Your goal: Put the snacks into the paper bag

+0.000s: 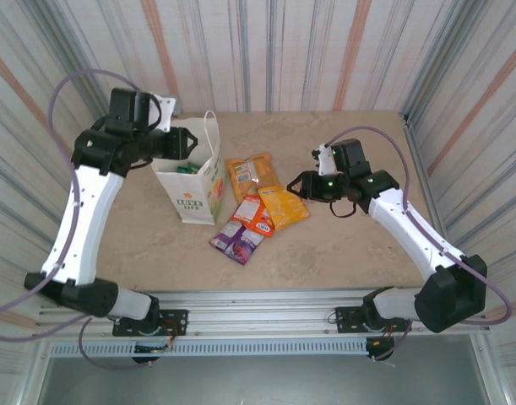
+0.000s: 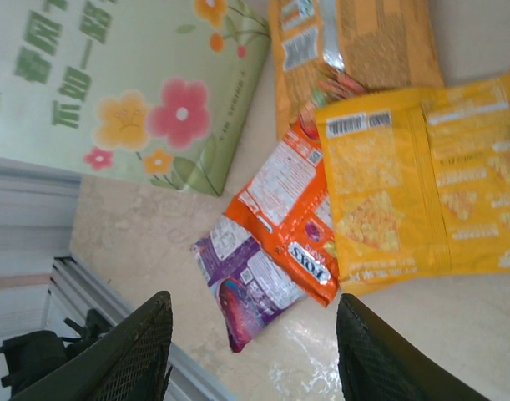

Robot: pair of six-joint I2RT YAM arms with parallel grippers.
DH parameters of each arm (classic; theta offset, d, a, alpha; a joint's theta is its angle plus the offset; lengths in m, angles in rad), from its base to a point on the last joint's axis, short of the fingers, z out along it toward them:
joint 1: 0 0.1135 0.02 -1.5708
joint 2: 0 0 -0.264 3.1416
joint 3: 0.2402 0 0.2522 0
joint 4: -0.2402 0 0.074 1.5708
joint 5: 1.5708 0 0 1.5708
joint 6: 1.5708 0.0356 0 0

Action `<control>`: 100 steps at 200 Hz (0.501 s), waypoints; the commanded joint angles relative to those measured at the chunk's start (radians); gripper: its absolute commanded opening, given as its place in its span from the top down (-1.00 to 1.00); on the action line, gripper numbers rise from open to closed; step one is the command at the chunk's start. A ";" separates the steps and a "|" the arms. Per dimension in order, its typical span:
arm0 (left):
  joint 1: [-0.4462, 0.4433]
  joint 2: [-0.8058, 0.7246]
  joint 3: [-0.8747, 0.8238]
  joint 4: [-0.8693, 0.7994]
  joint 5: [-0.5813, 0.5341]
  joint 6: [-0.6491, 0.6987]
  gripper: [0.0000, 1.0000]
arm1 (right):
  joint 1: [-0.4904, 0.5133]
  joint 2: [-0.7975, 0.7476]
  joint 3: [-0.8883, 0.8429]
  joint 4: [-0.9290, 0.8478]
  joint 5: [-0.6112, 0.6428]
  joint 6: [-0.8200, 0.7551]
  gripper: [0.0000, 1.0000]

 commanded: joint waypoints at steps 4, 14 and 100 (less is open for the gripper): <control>-0.005 -0.116 -0.146 0.147 0.114 -0.063 0.02 | 0.031 0.036 -0.012 -0.116 0.093 0.099 -0.07; -0.004 -0.162 -0.210 0.193 0.112 -0.071 0.01 | 0.036 0.055 -0.009 -0.169 0.124 0.141 -0.08; 0.003 -0.275 -0.392 0.290 0.113 -0.130 -0.01 | 0.098 0.039 -0.509 0.616 0.123 0.866 -0.10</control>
